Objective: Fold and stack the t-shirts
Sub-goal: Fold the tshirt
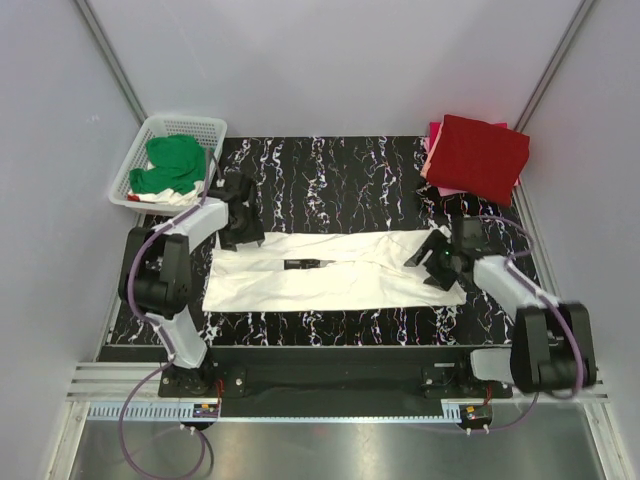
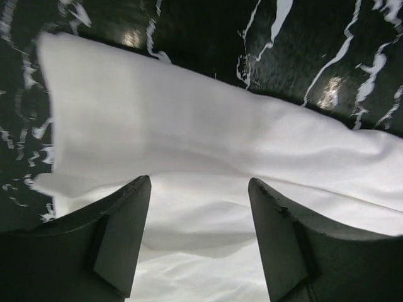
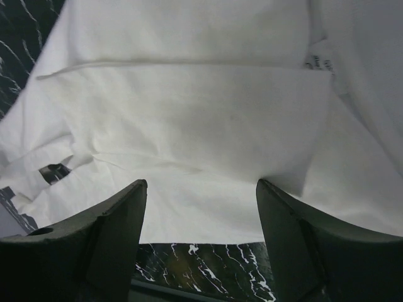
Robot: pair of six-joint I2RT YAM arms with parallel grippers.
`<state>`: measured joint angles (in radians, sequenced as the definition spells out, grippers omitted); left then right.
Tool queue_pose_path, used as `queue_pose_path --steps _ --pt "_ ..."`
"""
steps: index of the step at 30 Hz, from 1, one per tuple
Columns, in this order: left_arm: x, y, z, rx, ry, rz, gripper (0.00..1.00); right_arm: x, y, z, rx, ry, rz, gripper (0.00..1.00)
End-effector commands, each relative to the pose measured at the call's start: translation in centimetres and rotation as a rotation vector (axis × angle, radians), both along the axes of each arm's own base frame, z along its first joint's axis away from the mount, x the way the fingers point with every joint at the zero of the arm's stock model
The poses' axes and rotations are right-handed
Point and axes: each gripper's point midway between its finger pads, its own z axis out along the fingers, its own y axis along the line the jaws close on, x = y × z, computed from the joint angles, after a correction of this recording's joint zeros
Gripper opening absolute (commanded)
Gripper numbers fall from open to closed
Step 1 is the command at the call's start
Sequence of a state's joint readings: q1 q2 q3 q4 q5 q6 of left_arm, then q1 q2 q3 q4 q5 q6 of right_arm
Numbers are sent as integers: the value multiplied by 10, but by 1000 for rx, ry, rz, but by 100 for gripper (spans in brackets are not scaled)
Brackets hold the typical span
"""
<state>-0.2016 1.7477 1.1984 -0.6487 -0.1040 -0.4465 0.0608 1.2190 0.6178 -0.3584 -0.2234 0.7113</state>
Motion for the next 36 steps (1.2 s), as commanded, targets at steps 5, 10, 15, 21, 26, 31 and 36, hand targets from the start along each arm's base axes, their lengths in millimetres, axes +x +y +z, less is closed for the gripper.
queue_pose_path --steps 5,10,15,21,26,31,36 --pt "-20 -7 -27 48 127 2 66 45 45 -43 -28 228 188 73" --pt "-56 -9 -38 53 228 16 65 118 58 -57 -48 271 228 74" --pt "-104 -41 -38 -68 248 -14 64 189 86 -50 -38 253 285 74" --pt "-181 -123 -38 -421 273 -86 64 242 146 -47 39 189 366 74" --pt "-243 -201 -22 -616 315 -192 66 268 193 -50 134 85 448 74" --pt "-301 -252 2 -650 366 -298 66 286 208 -32 181 -39 491 76" --pt "-344 -271 57 -618 320 -376 68 299 211 -9 172 -133 522 78"
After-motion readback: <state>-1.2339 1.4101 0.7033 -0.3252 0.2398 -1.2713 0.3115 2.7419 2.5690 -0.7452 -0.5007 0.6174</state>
